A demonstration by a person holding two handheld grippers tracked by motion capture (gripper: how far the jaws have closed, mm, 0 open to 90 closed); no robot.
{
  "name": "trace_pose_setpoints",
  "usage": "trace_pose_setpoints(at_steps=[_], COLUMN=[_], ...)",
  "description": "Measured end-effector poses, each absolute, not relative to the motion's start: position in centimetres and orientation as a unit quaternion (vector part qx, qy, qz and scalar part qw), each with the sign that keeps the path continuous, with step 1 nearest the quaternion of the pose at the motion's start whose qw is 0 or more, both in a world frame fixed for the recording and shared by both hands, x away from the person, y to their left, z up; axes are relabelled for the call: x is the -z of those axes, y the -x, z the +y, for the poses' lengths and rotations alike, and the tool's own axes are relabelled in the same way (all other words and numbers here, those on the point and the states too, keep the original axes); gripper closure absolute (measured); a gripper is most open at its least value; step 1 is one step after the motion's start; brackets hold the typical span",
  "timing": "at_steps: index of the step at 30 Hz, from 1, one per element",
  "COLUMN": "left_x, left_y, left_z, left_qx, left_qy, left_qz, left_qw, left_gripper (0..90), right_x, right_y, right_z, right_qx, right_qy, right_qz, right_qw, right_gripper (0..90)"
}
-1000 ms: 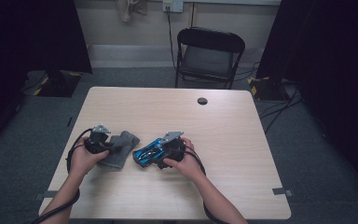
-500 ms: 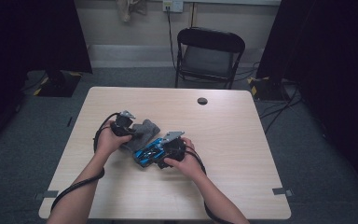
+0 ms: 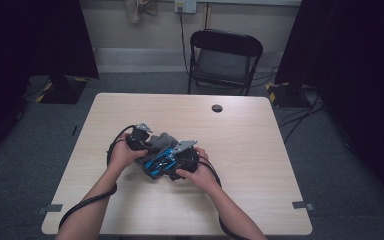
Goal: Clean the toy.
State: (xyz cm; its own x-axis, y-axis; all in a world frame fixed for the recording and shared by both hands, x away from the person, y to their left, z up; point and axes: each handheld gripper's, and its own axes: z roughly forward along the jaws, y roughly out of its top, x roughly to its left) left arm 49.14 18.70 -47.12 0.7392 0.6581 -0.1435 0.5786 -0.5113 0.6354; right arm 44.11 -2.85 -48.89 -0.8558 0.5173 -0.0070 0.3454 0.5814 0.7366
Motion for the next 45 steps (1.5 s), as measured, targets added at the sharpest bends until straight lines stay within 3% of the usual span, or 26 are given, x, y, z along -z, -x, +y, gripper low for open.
trace_pose_setpoints(at_steps=[45], left_x=[45.8], left_y=[-44.8], left_z=[24.1], left_qx=[-0.022], left_qy=[-0.882], left_qz=[0.355], left_qw=[0.31], left_gripper=[73.1], right_x=[48.8], right_y=[-44.1], right_z=[-2.7], right_qx=[-0.381], right_qy=[-0.242], right_qz=[0.885], right_qw=[0.112], right_gripper=[10.6])
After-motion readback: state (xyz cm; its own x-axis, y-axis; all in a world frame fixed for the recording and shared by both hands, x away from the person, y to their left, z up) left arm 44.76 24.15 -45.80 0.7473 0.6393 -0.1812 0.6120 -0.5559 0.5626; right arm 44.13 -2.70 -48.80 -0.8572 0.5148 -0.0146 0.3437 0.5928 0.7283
